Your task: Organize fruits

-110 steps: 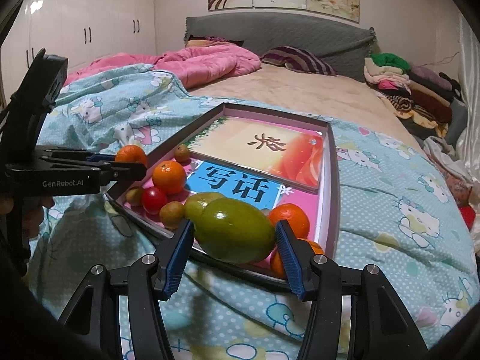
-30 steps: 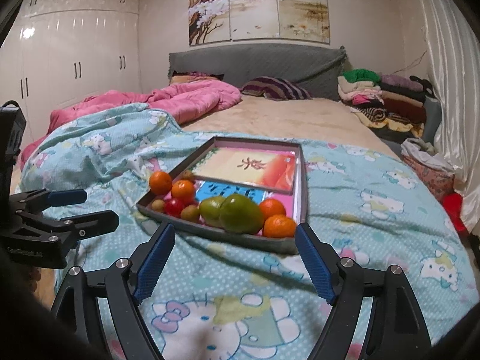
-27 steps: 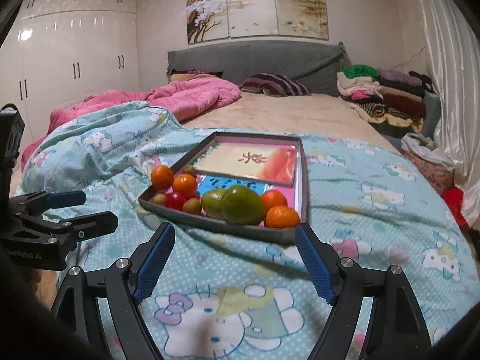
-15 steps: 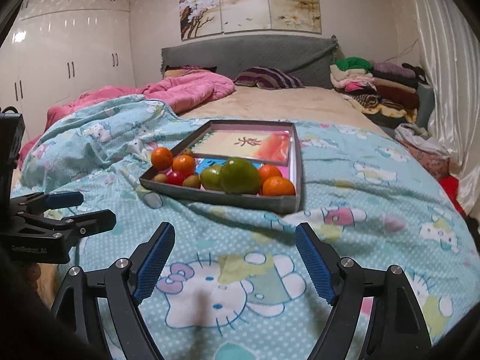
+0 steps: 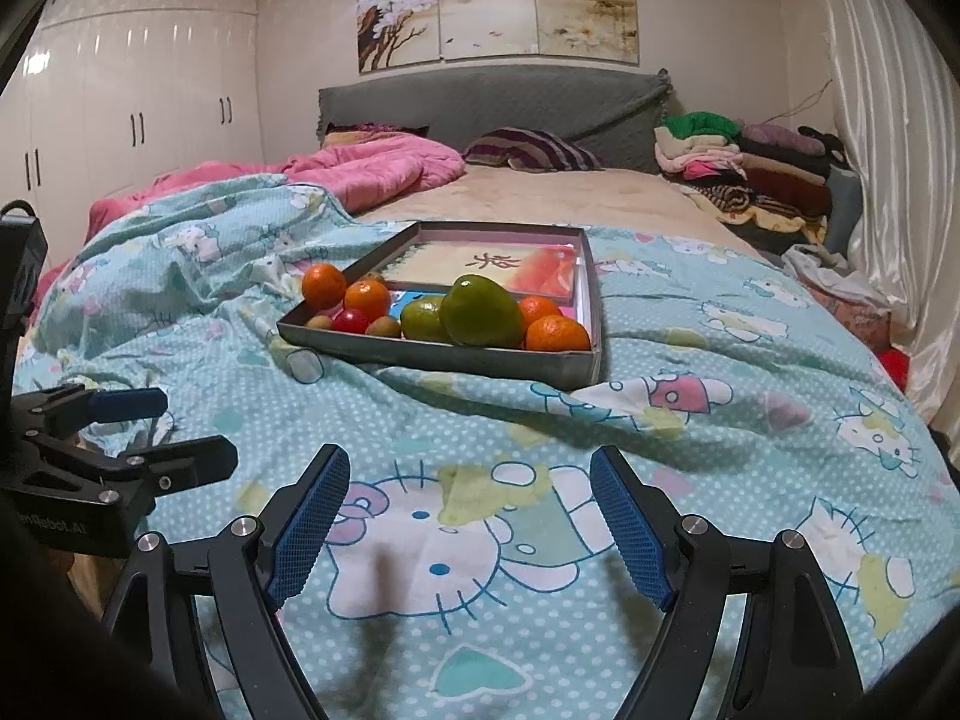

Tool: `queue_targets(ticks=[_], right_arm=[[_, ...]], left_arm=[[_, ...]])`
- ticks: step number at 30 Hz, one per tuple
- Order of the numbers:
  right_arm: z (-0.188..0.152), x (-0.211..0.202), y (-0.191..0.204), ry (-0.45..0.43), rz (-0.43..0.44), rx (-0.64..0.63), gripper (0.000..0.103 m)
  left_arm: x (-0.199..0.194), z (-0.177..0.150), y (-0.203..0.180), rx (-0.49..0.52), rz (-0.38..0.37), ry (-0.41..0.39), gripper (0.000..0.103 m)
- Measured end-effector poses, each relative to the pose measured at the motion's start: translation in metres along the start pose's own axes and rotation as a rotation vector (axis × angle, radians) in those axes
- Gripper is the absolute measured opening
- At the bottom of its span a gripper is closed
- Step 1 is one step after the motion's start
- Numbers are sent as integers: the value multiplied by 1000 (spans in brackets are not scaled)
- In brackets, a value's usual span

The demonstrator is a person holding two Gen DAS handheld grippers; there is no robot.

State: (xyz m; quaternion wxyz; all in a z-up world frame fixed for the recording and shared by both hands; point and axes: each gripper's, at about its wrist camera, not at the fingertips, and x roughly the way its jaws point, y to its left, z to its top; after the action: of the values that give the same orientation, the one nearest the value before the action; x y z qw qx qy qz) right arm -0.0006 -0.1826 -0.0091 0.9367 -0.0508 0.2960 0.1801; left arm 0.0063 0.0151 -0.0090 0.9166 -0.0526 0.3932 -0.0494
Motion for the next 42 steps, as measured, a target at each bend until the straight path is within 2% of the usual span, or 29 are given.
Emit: queue_targets(ticks=[42], right_arm=[[-5, 11, -1, 22, -11, -7, 84]], left_arm=[[4, 1, 9, -19, 32, 3, 101]])
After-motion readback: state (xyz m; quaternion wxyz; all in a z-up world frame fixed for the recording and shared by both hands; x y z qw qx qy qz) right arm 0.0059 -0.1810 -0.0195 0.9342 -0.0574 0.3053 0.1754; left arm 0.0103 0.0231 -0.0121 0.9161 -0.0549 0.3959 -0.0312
